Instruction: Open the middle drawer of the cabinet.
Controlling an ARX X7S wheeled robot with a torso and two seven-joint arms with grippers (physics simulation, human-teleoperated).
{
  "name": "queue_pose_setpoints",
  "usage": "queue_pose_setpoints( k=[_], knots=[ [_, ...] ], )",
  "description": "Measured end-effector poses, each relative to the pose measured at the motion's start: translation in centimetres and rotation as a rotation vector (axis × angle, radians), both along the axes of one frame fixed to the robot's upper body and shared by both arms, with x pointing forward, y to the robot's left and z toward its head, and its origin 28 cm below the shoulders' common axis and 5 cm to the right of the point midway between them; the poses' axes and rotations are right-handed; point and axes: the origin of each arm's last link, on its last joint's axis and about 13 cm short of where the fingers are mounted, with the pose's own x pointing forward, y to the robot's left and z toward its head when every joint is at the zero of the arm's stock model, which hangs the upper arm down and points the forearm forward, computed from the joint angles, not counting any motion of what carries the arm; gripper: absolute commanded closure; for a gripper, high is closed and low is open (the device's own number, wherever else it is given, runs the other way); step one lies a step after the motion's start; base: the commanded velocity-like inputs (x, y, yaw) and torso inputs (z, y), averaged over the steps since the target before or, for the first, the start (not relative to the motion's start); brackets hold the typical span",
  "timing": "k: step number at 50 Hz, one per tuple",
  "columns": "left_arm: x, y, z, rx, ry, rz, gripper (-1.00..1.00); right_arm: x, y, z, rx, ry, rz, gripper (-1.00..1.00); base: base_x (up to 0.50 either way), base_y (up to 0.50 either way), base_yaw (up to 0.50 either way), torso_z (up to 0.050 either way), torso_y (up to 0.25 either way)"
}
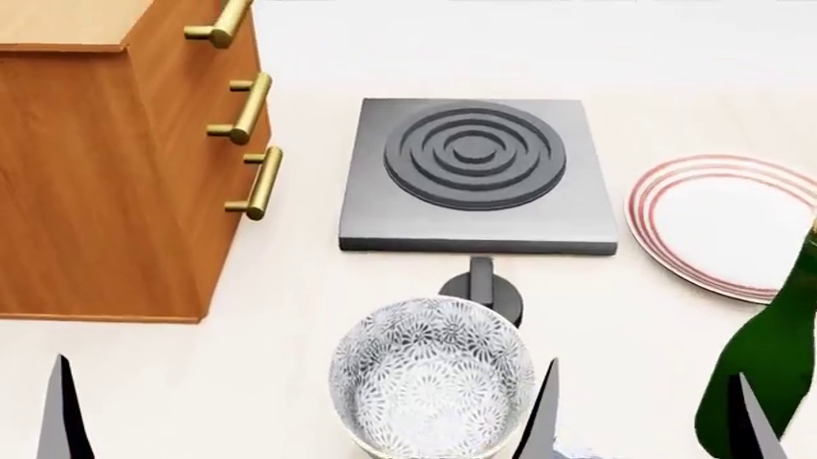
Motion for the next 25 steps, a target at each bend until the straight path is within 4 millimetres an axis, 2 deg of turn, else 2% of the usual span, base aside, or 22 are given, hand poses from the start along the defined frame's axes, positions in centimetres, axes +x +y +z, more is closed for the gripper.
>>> queue_pose_setpoints(
  k=[25],
  knots=[
    [0.01,-0.09,-0.08,0.004,0.007,-0.003,-1.00,-0.25,-0.17,0.12,0.033,-0.031,0.018,-1.00,0.48,0.01,0.00,0.000,0.000]
  ],
)
